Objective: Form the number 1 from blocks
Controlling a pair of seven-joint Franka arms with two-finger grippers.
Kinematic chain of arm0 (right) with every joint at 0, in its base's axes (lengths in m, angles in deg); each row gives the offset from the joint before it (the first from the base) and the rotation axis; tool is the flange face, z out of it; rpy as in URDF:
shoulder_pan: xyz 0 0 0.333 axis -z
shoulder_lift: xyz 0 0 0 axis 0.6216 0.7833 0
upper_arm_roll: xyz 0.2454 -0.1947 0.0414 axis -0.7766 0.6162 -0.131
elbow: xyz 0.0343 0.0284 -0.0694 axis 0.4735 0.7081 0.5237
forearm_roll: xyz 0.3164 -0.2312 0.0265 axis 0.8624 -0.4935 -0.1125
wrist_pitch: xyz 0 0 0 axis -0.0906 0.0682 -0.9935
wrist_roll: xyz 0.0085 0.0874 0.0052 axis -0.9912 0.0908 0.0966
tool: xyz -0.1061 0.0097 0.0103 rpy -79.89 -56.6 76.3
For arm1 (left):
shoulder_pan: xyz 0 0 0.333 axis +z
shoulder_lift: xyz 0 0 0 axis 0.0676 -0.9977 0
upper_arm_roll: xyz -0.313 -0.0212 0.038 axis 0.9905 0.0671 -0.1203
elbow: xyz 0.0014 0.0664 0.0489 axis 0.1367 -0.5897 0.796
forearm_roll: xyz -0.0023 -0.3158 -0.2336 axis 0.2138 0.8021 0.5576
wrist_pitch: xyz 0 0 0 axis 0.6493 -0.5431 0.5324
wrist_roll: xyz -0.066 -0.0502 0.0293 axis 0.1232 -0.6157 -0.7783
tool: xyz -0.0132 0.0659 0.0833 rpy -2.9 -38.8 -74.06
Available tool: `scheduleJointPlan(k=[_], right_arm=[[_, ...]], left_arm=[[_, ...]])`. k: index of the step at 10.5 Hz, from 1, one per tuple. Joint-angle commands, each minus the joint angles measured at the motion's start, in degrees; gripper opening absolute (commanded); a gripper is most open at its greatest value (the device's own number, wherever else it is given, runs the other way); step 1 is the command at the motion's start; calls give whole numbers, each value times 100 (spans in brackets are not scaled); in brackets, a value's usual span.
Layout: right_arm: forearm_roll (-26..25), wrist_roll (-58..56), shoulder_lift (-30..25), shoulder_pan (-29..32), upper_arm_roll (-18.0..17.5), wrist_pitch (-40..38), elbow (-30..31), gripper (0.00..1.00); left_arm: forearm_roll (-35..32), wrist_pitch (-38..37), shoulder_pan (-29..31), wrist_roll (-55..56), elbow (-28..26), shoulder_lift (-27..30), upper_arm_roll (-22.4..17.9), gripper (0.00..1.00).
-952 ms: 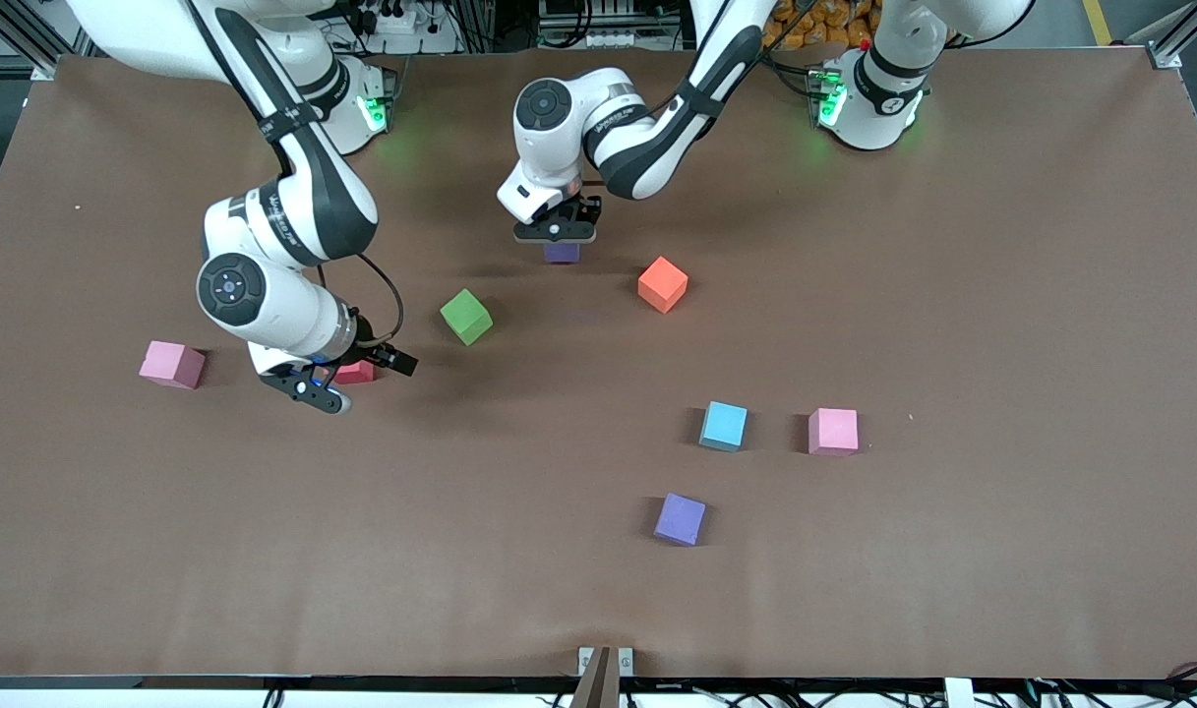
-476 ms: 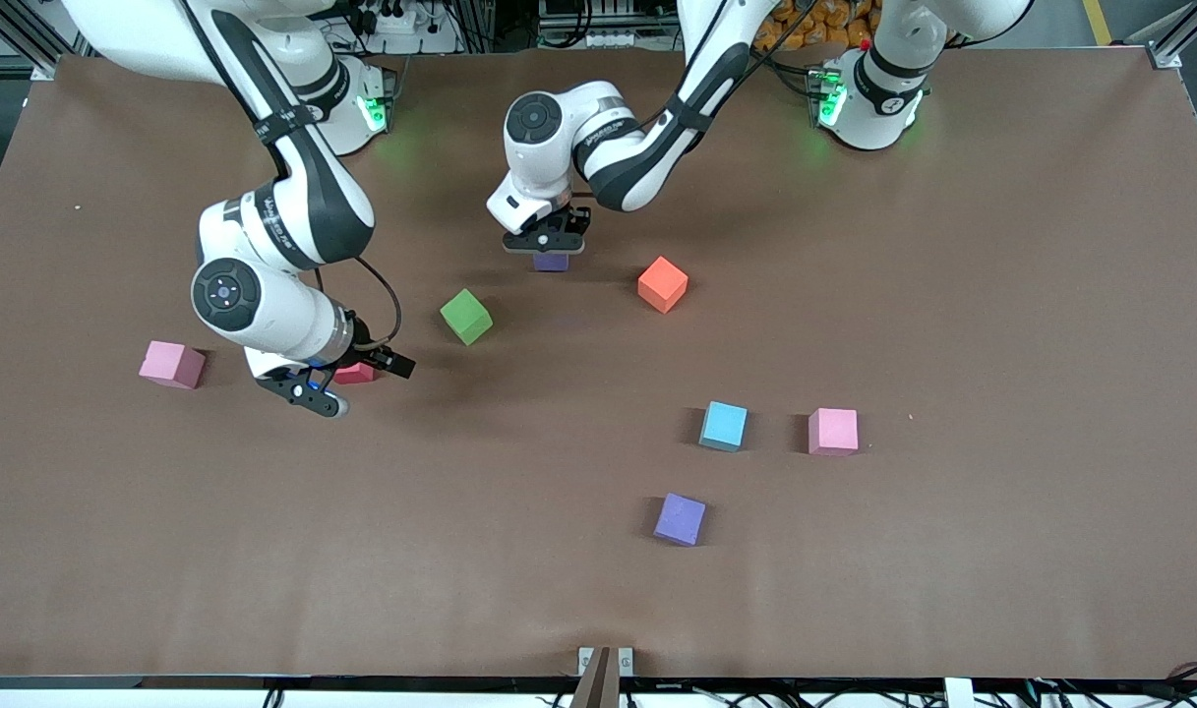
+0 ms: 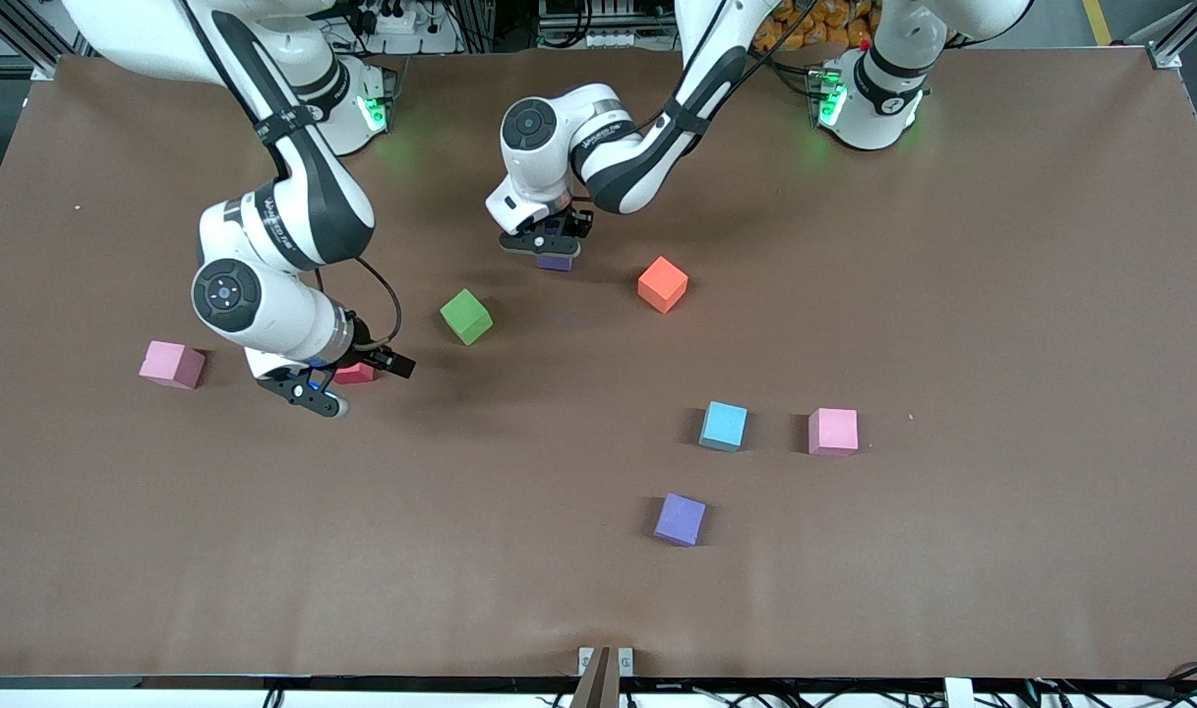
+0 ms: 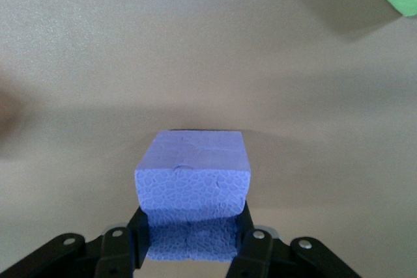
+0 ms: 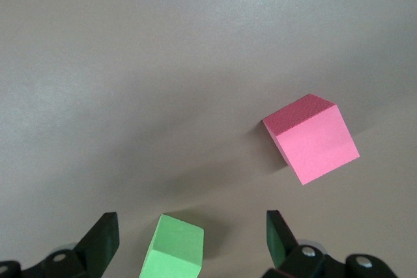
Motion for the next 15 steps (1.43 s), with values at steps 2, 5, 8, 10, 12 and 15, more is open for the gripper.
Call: scheduleJointPlan(k=[2, 5, 8, 10, 12, 15], right_arm=[[10, -44, 153, 72, -71, -84, -145, 100], [10, -44, 153, 72, -71, -92, -145, 100], [10, -44, 153, 81, -71, -84, -145, 100], [10, -44, 153, 81, -71, -92, -145, 100], [10, -53, 153, 81, -71, -92, -154, 100], [10, -71, 153, 89, -71, -84, -163, 100]], left_arm=[[-73, -122, -4, -130, 99, -56, 3, 0], [-4, -122, -4, -87, 99, -91, 3, 0], [41, -122, 13, -42, 99, -91, 3, 0], [94, -122, 13, -51, 99, -100, -6, 3], [94, -122, 13, -51, 82, -108, -6, 95], [85, -305, 162, 229, 90, 40, -6, 100]])
